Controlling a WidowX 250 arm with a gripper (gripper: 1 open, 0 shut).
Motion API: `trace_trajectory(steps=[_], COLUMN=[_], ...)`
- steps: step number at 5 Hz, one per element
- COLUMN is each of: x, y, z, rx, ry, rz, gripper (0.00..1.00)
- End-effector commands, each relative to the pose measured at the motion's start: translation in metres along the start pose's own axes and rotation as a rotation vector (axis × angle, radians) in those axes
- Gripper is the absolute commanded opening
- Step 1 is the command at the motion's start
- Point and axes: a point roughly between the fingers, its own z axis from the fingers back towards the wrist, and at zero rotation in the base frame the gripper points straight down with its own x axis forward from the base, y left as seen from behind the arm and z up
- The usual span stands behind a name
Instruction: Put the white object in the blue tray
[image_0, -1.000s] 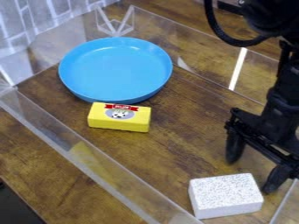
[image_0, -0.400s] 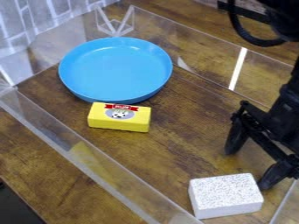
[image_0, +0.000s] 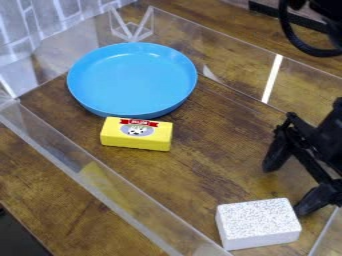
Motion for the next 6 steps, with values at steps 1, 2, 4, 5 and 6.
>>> trace_trajectory(steps=[1, 2, 4, 5, 6], x=[0.002, -0.005, -0.011, -0.009, -0.008], y=[-0.009, -0.004, 0.007, 0.004, 0.002], z=[0.004, 0.001, -0.003, -0.002, -0.002], rx=[0.019, 0.026, 0.03, 0.032, 0.035], ry=[-0.004, 0.011, 0.049, 0.067, 0.087], rz=[-0.034, -0.051, -0.053, -0.072, -0.093], gripper=[1.0, 1.0, 1.0, 1.0, 1.0])
